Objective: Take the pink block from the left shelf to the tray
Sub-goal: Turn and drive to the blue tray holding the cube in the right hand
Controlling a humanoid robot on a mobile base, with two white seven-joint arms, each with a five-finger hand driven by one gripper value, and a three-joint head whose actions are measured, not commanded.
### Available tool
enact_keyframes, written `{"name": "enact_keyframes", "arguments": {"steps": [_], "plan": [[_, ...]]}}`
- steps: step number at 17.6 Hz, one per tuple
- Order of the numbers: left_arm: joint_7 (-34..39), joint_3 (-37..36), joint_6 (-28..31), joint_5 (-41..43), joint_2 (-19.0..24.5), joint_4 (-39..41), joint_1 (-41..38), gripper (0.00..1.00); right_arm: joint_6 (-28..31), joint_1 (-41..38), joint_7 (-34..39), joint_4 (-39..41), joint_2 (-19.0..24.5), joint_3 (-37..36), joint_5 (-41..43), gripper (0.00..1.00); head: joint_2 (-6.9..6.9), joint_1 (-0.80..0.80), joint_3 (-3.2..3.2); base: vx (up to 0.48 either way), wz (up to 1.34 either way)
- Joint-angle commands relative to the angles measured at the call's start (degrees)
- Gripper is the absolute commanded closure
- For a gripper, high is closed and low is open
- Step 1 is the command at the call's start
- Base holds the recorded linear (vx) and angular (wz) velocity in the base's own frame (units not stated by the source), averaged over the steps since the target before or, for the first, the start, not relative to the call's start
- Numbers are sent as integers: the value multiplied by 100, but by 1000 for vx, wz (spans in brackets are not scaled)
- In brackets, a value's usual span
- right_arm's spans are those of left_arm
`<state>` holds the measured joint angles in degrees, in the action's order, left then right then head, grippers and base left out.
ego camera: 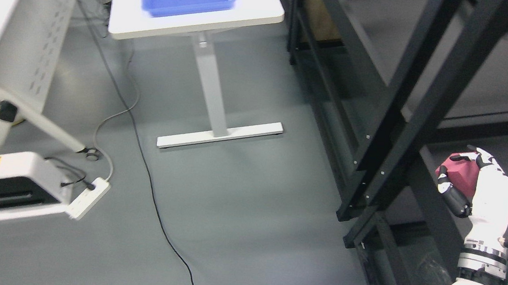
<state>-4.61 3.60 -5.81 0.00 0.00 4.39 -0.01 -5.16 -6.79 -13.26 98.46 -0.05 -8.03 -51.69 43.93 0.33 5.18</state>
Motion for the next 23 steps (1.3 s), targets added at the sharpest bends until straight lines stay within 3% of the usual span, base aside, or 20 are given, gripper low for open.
{"name": "enact_keyframes", "arguments": {"steps": [1,13,23], "plan": [[4,0,1,9,100,0,-52,0,-2,2,-1,6,-153,-5,1,98,0,0,0,-179,1026],[4,0,1,9,100,0,-52,0,-2,2,-1,6,-153,-14,44,98,0,0,0,-116,657],[4,0,1,9,100,0,-52,0,-2,2,-1,6,-153,-23,44,98,0,0,0,71,175]]}}
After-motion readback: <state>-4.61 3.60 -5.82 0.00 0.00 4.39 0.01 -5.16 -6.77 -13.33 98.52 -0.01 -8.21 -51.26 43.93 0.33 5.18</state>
